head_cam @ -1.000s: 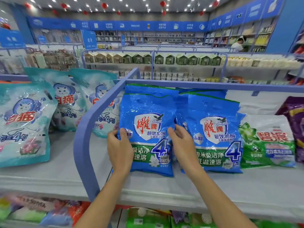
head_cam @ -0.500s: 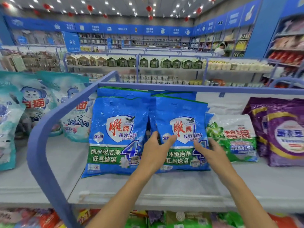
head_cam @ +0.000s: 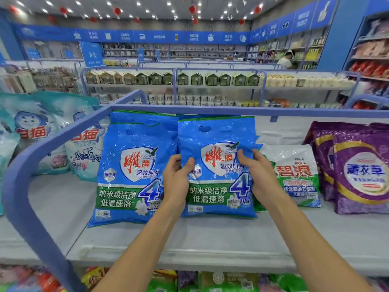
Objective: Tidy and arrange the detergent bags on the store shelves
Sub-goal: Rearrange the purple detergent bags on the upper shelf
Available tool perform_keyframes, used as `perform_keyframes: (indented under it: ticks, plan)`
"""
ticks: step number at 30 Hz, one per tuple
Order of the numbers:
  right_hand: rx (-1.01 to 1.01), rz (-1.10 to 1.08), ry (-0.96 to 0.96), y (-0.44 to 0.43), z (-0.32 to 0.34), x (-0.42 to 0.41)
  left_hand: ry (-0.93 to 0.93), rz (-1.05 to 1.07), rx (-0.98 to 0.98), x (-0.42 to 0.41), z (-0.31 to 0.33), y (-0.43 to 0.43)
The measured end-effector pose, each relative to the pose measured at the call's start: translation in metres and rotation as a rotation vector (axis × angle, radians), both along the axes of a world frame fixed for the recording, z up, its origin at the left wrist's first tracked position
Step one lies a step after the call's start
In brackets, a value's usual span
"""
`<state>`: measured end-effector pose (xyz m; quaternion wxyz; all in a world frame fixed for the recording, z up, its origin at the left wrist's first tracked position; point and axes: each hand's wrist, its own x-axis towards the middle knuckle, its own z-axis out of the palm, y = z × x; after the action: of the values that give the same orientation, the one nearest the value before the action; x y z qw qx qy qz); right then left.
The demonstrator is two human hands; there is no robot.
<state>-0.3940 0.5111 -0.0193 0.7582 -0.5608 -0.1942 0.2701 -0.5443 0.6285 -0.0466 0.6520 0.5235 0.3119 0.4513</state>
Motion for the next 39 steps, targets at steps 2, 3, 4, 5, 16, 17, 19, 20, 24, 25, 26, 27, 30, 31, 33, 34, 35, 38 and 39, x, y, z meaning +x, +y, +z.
perform_keyframes:
  ticks: [2,3,4,5,16,17,19,20,24,25,26,27,30,31,33,34,35,38,39]
  plan:
    - [-0.098,-0.061,-0.116,0.011,0.001,0.005,0.035,0.068,0.016,0.009,0.003,0.002]
    - [-0.149,-0.076,-0.156,0.013,0.000,0.004,0.055,0.080,0.018,0.012,0.006,0.000]
    - [-0.188,-0.084,-0.195,0.014,-0.004,0.002,0.078,0.087,0.015,0.015,0.005,0.000]
    - [-0.220,-0.107,-0.251,0.013,-0.008,0.000,0.102,0.085,0.021,0.015,0.002,0.000]
    - [-0.087,-0.166,-0.293,0.021,-0.030,-0.011,0.140,0.225,0.283,0.019,-0.007,0.000]
    - [-0.050,-0.177,-0.296,0.024,-0.029,-0.012,0.118,0.246,0.287,0.019,-0.006,0.000]
    - [0.015,-0.213,-0.302,0.031,-0.022,-0.017,0.088,0.286,0.275,0.020,-0.001,0.001]
    - [0.029,-0.234,-0.292,0.034,-0.018,-0.019,0.077,0.302,0.275,0.020,0.000,0.002]
    - [0.027,-0.279,-0.312,0.037,-0.020,-0.016,0.061,0.299,0.276,0.021,-0.001,-0.001]
    - [0.006,-0.279,-0.327,0.036,-0.023,-0.016,0.077,0.291,0.288,0.020,-0.001,-0.003]
    - [-0.015,-0.273,-0.344,0.033,-0.023,-0.018,0.093,0.283,0.296,0.018,-0.002,-0.004]
    - [-0.036,-0.257,-0.357,0.031,-0.025,-0.018,0.111,0.274,0.301,0.016,-0.002,-0.005]
    - [-0.192,-0.163,-0.432,0.017,-0.021,-0.022,0.237,0.226,0.334,0.006,0.000,-0.011]
    - [-0.242,-0.122,-0.463,0.009,-0.020,-0.025,0.297,0.193,0.335,0.000,0.000,-0.015]
    - [-0.311,-0.025,-0.488,-0.011,-0.024,-0.031,0.397,0.091,0.309,-0.012,-0.003,-0.024]
    - [-0.356,0.012,-0.535,-0.021,-0.030,-0.032,0.430,0.029,0.324,-0.018,-0.007,-0.029]
    - [-0.429,0.050,-0.619,-0.030,-0.036,-0.035,0.456,-0.028,0.365,-0.023,-0.014,-0.033]
    - [-0.603,0.074,-0.815,-0.045,-0.058,-0.041,0.562,-0.058,0.499,-0.029,-0.033,-0.036]
    - [-0.601,0.045,-0.828,-0.046,-0.063,-0.041,0.591,-0.037,0.518,-0.031,-0.035,-0.036]
